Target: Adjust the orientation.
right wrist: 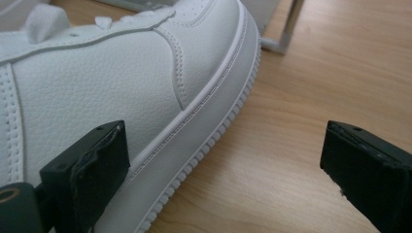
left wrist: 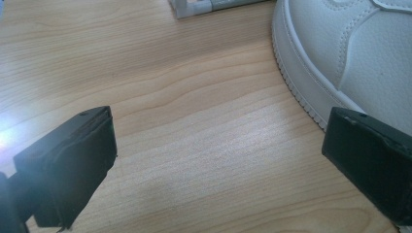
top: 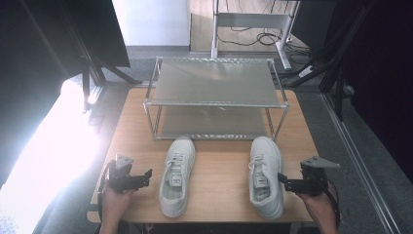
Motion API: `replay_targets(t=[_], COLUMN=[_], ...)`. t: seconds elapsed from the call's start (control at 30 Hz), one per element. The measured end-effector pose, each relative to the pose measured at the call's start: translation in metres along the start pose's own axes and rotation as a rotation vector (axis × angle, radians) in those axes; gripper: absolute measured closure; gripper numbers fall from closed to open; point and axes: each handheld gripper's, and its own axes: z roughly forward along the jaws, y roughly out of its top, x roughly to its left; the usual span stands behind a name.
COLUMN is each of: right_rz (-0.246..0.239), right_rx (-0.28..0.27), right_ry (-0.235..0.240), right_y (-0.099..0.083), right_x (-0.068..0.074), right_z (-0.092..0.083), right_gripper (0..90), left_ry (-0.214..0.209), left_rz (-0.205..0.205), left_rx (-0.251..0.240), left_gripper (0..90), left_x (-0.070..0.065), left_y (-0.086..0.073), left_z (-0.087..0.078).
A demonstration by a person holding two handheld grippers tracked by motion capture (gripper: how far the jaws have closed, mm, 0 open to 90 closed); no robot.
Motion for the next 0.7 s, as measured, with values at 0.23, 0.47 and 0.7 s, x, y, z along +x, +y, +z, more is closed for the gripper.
replay_targets(t=[0.23,0.47,0.7], right_rz=[0.050,0.092,0.101], right_rx=[0.066,0.095,0.067], right_ry=[-0.055,-0.022,-0.025], right_y=[-0.023,-0.030,-0.030], right_x=[-0.024,-0.032,-0.032], right_z=[0.007,0.012,0.005], right_gripper=[10.5,8.1,7.0], left_ry=[-0.006,-0.004,-0.015], left_rz=[0.003,-0.003,-0.011], left_rx=[0.007,0.014,0.010], left_gripper=[0.0,0.0,0.0], left_x=[-0.001,-0.001,-0.003], left_y=[0.000,0.000,0.002], left_z=[0.001,0.001,-0.003])
